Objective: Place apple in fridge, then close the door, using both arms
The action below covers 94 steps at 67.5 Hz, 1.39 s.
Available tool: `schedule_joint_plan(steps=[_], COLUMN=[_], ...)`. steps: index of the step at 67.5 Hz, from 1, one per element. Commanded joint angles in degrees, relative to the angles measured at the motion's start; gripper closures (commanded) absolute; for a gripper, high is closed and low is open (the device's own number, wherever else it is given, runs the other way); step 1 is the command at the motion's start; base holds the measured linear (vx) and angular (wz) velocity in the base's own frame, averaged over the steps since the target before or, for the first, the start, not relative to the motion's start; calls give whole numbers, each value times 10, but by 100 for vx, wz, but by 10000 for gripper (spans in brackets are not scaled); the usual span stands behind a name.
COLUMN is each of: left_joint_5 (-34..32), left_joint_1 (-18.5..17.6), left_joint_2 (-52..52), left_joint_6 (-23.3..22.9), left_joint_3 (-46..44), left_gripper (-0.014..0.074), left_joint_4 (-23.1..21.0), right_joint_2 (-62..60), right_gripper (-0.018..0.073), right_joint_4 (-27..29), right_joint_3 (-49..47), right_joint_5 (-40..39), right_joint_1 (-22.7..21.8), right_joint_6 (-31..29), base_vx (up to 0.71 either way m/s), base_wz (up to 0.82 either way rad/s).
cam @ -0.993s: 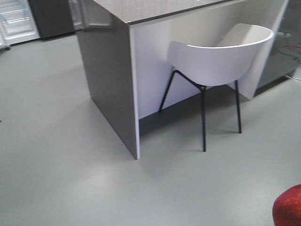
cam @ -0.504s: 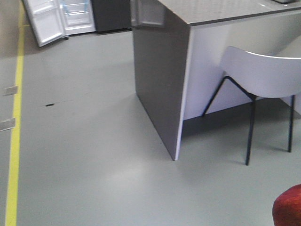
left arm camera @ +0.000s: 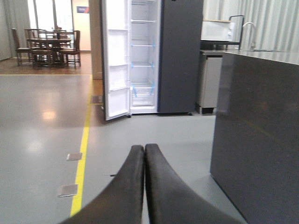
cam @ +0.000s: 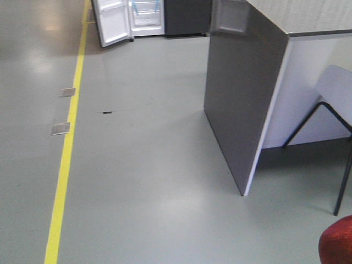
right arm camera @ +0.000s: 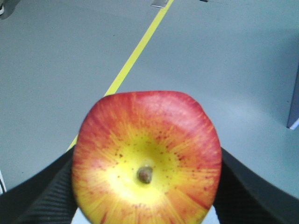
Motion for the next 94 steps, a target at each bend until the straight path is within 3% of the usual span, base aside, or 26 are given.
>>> schedule_joint_plan(steps=[1,94], left_joint_5=[-43,-43], left_joint_1=[1,1], left_joint_2=[-9,-9], left_joint_6=[-8,-8], left_joint_3=[14,14], left_gripper=[602,602], left_joint_4=[-1,-1], right_joint_2=[5,5], right_gripper=[363,363], right_joint_4=[7,7], right_joint_3=[-14,-14], right_joint_5=[-38,-39], right_joint_1=[-1,-1], right_joint_6=[-6,-6], base_vx=[2,8], base_wz=[30,21])
